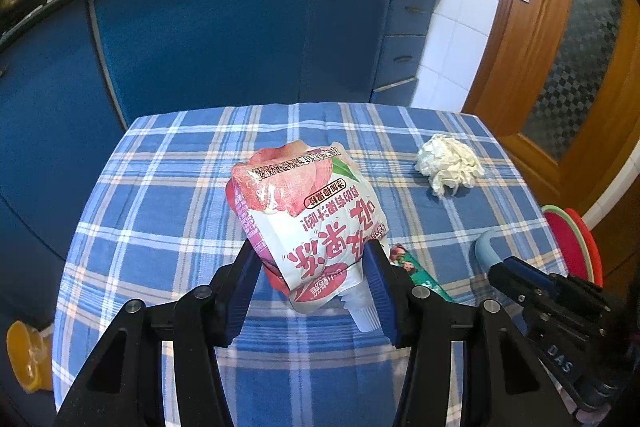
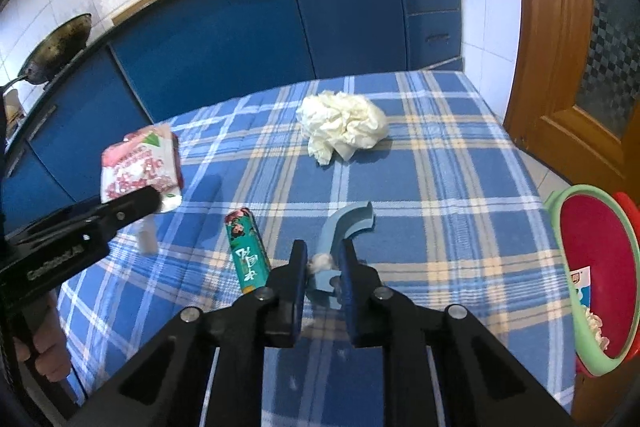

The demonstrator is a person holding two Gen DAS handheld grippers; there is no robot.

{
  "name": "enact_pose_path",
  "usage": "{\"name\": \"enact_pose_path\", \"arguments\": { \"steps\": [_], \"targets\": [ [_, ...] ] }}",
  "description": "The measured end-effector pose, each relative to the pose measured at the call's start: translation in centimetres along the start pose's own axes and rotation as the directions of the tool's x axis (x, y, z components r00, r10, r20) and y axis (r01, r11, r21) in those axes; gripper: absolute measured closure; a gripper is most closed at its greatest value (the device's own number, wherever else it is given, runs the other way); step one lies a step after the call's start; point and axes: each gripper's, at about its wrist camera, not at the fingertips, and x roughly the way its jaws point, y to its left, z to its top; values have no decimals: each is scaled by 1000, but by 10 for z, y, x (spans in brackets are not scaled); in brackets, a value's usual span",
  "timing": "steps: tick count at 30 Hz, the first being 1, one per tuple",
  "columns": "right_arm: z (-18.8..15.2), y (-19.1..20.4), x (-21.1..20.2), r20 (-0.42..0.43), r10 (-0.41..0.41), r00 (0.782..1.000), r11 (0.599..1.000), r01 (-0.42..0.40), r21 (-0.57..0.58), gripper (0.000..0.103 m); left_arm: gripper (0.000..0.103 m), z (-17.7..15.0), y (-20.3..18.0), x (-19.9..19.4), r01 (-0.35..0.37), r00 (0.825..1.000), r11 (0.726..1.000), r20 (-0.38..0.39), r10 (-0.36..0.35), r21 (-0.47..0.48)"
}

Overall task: Collect trash
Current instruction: 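Carry pouch and blue hook to the red bucket and open both tools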

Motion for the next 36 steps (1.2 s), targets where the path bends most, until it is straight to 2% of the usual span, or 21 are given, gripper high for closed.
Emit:
{"name": "enact_pose_path", "arguments": {
  "steps": [8,13,25,36],
  "targets": [
    [-5,-5,-32,57,26,998,1000,-26,3,85,49,0,-18,-12,32,999,999,12,-32,30],
    [-10,-15,-53,84,13,996,1000,-14,17,85,49,0,-36,-20,69,997,996,17,-70,59],
    [-24,-84,-103,138,-124,983,986,106,129,85,49,0,-115,-28,187,982,968,-5,-189,165],
    [-42,-165,-121,110,-251,962,944,218,247,85,49,-1,-216,-11,304,953,915,-81,-293,264]
  ]
}}
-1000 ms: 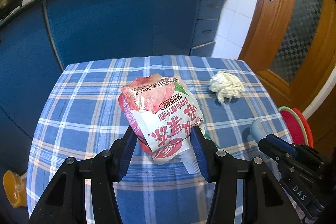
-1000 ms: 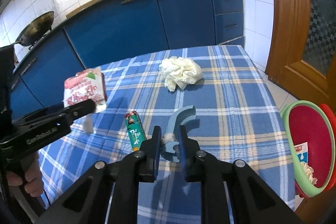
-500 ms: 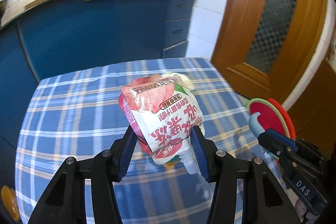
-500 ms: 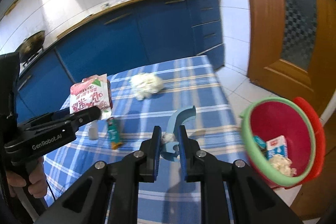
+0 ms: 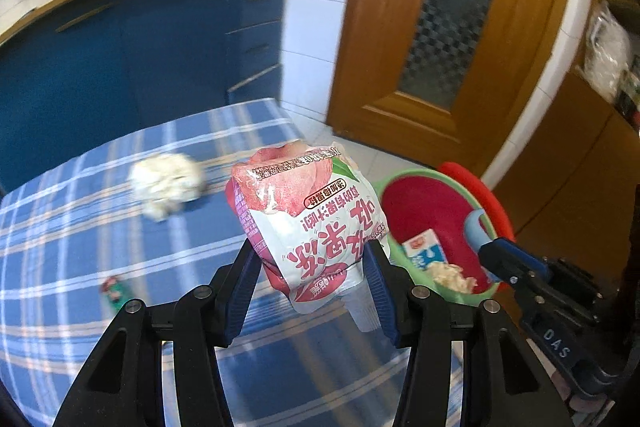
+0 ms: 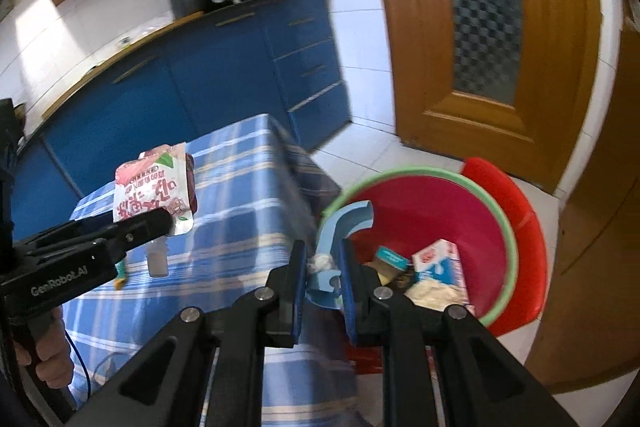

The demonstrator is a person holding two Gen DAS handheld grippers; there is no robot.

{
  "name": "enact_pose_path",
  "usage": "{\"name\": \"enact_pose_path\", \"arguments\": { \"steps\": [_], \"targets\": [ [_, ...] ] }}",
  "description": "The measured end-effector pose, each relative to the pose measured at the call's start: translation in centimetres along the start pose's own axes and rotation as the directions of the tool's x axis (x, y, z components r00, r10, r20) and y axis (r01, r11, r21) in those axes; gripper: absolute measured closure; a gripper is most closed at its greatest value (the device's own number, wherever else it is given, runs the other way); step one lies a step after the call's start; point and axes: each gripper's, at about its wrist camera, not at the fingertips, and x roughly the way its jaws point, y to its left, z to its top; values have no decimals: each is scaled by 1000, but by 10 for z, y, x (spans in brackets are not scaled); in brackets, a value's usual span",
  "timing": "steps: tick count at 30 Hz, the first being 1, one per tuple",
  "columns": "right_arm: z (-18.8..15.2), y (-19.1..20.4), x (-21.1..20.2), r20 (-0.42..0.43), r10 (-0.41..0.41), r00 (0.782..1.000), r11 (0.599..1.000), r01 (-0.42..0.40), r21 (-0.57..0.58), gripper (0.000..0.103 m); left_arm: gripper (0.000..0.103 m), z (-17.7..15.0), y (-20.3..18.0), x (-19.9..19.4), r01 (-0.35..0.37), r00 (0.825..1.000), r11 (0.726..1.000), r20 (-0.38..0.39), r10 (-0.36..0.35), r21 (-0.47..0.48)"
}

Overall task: Collect trash
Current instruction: 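Carry pouch and blue hook to the red bucket and open both tools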

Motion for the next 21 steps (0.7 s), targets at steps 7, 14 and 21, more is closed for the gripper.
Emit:
{"name": "enact_pose_path", "arguments": {
  "steps": [7,14,21],
  "targets": [
    [0,-47,14,-25,-38,999,998,39,58,85,49,11,-46,37,57,998,997,-40,-55,61],
    [-1,-79,30,-51,-59,997,993,63,100,85,49,19,-81,79,117,990,987,-96,-107,111],
    [1,-96,40,-59,-54,997,990,61,129,84,46,17,-100,111,144,979,981,-162,-123,127]
  ]
}}
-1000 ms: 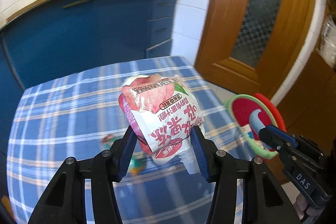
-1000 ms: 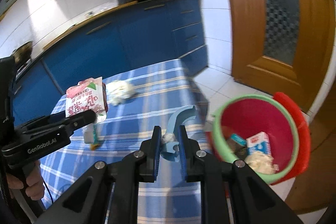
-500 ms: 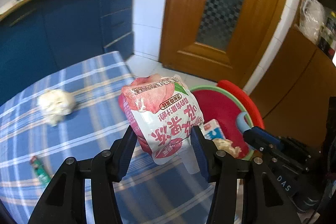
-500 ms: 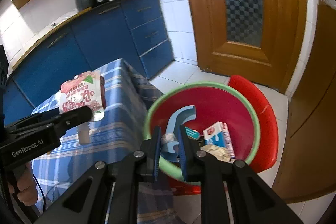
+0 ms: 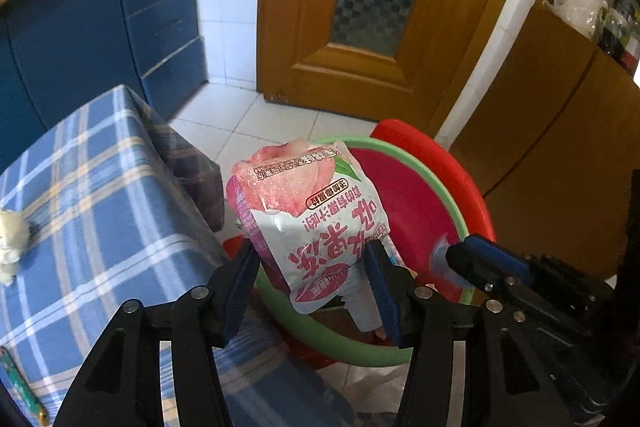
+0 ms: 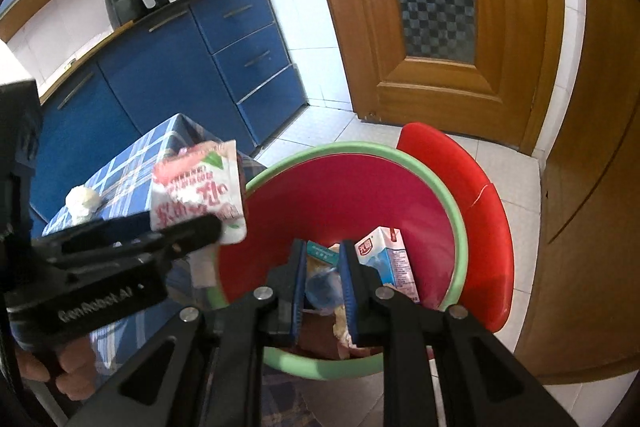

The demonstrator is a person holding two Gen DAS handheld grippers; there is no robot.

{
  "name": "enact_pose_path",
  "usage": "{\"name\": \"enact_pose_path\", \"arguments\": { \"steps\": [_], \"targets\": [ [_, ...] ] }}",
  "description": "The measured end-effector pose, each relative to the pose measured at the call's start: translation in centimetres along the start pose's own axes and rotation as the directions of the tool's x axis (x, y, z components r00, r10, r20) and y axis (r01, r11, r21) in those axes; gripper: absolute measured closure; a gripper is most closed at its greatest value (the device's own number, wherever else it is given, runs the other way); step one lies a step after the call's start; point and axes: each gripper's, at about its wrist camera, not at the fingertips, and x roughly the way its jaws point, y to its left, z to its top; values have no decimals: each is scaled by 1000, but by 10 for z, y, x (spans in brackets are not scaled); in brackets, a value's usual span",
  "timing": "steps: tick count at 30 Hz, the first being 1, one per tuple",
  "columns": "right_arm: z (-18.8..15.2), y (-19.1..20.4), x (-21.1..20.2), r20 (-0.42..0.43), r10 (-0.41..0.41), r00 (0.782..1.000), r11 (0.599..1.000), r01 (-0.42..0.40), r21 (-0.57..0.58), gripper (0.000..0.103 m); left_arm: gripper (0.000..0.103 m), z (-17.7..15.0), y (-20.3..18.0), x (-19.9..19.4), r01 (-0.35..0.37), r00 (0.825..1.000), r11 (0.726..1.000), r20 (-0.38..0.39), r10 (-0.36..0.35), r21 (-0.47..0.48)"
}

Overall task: Collect trash
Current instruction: 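Carry pouch and blue hook to the red bucket and open both tools, then move both tools back over the table and grasp the green lighter with the left tool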

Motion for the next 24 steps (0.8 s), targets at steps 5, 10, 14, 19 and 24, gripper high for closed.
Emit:
{"name": "enact_pose_path", "arguments": {
  "steps": [5,10,14,19,24],
  "targets": [
    [0,-7,3,1,0,1000,1000,0,27,84,38,-1,-3,11,6,1000,1000,-21,-5,2],
    [0,-10,2,3,0,1000,999,-1,39,84,37,-2,-5,10,10,1000,1000,-30,-9,12],
    [2,-9,-4,14,4,1000,999,-4,37,84,37,-2,-4,3,10,1000,1000,-20,-9,6],
    [2,-1,-14,29,17,999,999,-18,28,80,37,-2,0,-13,2,1000,1000,1,-2,-4],
    [1,13,-27,46,36,998,999,-36,8,70,37,-4,10,-33,-22,1000,1000,21,23,-10]
  ]
}}
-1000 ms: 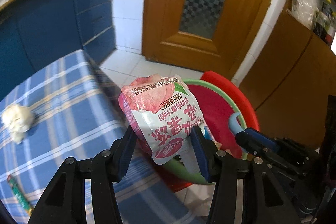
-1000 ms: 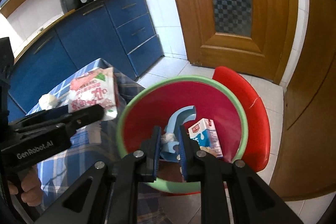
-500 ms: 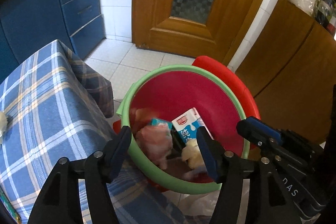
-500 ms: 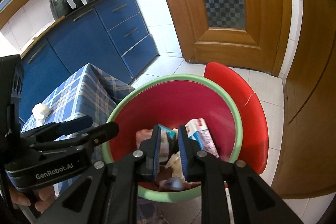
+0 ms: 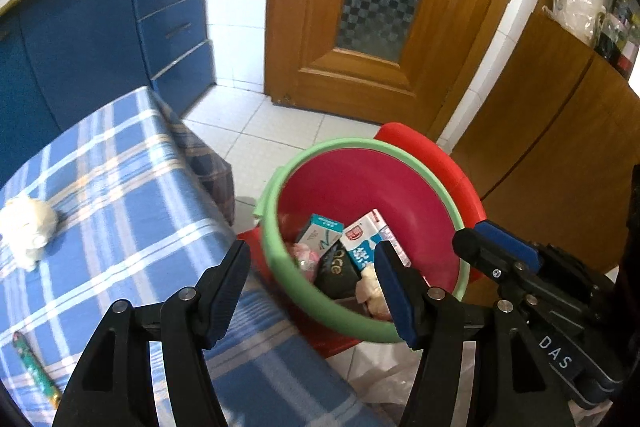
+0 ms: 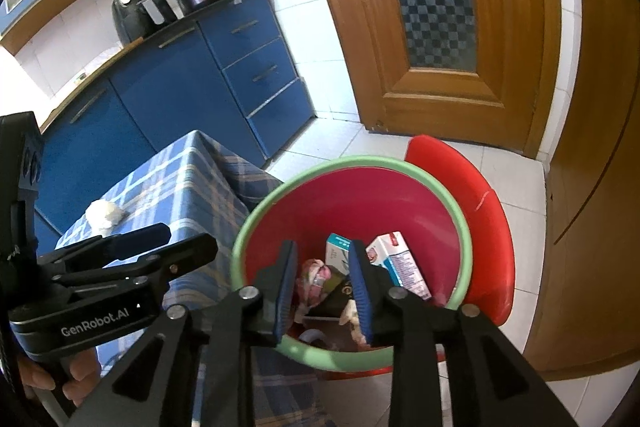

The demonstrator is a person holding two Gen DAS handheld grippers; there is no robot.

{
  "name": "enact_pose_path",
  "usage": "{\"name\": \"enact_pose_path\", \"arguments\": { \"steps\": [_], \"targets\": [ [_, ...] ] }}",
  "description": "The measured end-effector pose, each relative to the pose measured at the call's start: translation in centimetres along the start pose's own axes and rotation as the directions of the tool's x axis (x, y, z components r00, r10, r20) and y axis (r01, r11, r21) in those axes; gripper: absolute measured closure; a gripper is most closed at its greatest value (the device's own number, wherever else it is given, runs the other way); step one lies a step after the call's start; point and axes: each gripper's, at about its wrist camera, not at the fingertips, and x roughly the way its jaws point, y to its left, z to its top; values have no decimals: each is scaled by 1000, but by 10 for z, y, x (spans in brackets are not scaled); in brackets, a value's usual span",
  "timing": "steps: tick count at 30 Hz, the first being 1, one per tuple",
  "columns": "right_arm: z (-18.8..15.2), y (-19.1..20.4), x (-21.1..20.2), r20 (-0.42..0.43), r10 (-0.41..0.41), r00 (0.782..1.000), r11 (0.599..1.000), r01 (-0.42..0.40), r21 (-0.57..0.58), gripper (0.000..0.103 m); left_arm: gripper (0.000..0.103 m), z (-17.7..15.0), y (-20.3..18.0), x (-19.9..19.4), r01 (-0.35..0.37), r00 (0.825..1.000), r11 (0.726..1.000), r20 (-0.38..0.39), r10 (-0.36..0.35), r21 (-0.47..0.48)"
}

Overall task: Collect trash
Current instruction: 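Move both tools back over the table and grasp the green lighter with the left tool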

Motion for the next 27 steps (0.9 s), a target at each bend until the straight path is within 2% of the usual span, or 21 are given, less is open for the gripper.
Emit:
{"name": "enact_pose_path", "arguments": {
  "steps": [7,17,20,27],
  "targets": [
    [-1,29,-11,6,33,999,999,-33,-42,66,37,-11,25,-31,-52,998,998,25,53,-41],
    [-6,70,-20,4,90,996,991,-89,-102,65,37,-33,69,-68,-148,986,982,53,156,-119],
    [-9,83,-19,-4,107,994,987,-107,-120,65,37,-41,87,-76,-175,982,973,49,184,-148],
    [-18,111,-12,-34,147,989,977,-151,-150,64,37,-66,135,-90,-256,964,935,11,267,-245]
  ]
}}
